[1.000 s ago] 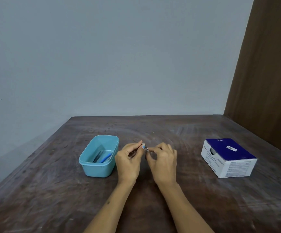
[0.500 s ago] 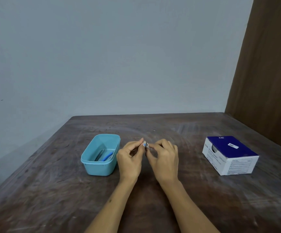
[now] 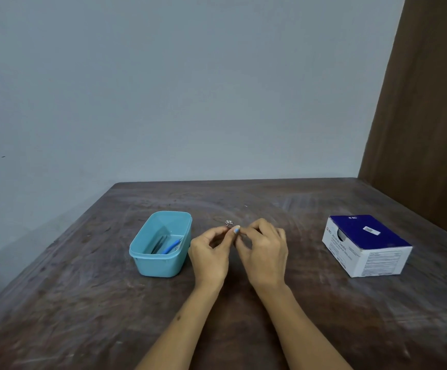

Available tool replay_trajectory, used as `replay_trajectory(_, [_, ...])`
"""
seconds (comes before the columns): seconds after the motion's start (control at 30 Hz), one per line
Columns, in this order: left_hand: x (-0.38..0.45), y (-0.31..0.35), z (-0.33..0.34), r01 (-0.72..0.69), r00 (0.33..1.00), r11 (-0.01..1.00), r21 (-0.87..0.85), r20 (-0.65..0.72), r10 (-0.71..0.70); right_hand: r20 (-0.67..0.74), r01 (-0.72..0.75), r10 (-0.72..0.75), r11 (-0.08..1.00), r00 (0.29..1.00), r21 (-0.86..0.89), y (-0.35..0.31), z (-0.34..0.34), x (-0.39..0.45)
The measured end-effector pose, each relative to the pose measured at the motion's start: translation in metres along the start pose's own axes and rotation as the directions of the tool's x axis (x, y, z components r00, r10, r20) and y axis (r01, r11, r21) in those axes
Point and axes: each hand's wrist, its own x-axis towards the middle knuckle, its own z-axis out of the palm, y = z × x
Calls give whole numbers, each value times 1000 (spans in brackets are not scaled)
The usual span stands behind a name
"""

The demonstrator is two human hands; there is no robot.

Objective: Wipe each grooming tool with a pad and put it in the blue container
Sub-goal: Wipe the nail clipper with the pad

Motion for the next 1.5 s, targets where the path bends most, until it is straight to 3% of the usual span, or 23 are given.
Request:
replay_trajectory(0.1, [2, -1, -1, 1, 999, 1000, -13, -46, -2, 101, -72, 68, 997, 993, 35, -1, 0, -2])
replay_trajectory(0.17, [2, -1, -1, 1, 998, 1000, -23, -63, -3, 239, -257, 234, 964, 942, 69, 2, 0, -2])
replay_trajectory(0.23, [2, 0, -1, -20, 997, 1000, 13, -69, 21, 304, -462, 400, 870, 865, 170, 8, 0, -1])
replay_trajectory(0.33, [0, 0, -1, -78, 996, 992, 104, -36, 82, 379, -638, 513, 614, 770, 465, 10, -4, 4])
replay_trajectory(0.4, [0, -1, -1, -97, 995, 982, 160, -17, 101, 446, -665, 497, 500, 745, 554, 9, -4, 4])
replay_trajectory(0.63, [-1, -5, -1, -160, 987, 954, 255, 44, 154, 532, -717, 500, 318, 683, 621, 7, -3, 5])
replay_trajectory(1.0, [-1, -7, -1, -216, 974, 929, 299, 136, 183, 546, -677, 406, 359, 733, 642, 6, -4, 5])
replay_trajectory(1.5, [-3, -6, 0, -186, 972, 936, 299, 197, 130, 489, -670, 462, 448, 740, 592, 10, 0, 4])
